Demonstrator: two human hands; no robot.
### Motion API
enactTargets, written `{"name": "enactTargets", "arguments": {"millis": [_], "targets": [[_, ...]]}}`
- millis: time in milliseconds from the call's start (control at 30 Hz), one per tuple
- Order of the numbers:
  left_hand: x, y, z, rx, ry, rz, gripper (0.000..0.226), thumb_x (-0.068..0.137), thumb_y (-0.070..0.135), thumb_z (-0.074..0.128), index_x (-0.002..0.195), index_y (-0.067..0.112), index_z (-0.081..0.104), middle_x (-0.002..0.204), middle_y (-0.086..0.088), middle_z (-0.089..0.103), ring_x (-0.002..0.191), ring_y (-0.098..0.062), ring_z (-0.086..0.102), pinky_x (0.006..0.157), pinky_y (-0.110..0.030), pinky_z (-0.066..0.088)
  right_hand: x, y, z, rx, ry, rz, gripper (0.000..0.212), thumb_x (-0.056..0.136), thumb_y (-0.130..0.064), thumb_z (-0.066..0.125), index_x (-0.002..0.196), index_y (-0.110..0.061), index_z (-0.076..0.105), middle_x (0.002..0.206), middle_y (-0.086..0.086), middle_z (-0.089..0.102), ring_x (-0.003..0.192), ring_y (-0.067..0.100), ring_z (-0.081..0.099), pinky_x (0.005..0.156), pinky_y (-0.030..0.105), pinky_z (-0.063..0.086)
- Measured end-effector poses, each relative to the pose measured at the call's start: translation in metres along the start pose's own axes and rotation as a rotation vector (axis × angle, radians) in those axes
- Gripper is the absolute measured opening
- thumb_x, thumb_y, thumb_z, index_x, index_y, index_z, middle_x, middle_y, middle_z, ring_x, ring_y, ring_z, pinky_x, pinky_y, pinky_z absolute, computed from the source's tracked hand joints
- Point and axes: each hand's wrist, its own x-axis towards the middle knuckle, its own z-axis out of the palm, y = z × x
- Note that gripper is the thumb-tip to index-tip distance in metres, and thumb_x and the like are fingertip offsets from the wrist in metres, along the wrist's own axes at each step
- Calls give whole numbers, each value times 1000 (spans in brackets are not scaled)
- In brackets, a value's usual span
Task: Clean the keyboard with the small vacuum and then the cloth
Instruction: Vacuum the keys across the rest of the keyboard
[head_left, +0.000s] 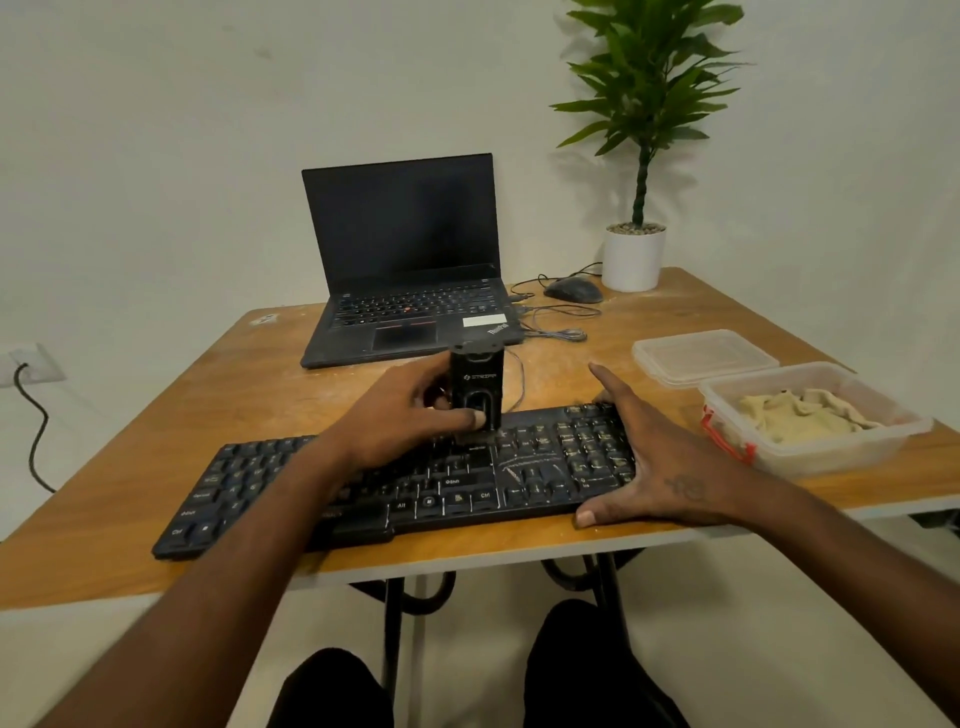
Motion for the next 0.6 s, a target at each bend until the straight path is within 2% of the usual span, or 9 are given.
{"name": "enactTargets", "arguments": {"millis": [67,167,233,400,500,600], "targets": [[1,3,8,13,-10,15,49,94,28,76,133,46,51,109,7,70,83,-12,65,83,-40,56,0,-1,0,-9,-2,-2,144,51,-74,86,147,-57,-20,166,-11,10,147,11,22,116,32,28],[9,12,25,25,-22,63,52,95,30,76,138,44,50,106,12,70,80,0,64,76,-30,53,0,-2,0,-6,-1,2,144,50,-76,85,147,-57,-19,164,-13,12,146,11,25,118,37,32],[14,20,37,14,-35,82,53,95,31,76,139,45,49,112,14,69,84,3,63,77,-26,50,0,-2,0,-3,-7,8,144,50,-76,85,148,-57,-19,164,-13,12,146,10,26,118,40,34],[16,29,47,-35,-62,89,54,94,30,76,138,48,48,124,8,69,104,-10,67,91,-33,57,3,-1,0,10,-8,14,145,47,-80,84,148,-57,-18,163,-11,17,145,12,30,116,46,37],[7,22,32,-32,-49,67,52,96,28,75,132,52,47,124,14,66,105,-7,63,89,-30,53,0,-1,0,-1,-7,14,144,48,-78,84,148,-57,-18,164,-12,13,146,11,27,118,41,34],[-4,10,16,-13,-19,28,51,95,32,76,135,47,48,124,14,66,109,-16,64,93,-38,54,-1,-1,0,-16,-2,-1,144,50,-76,85,148,-56,-19,166,-11,10,148,12,22,119,37,30]]}}
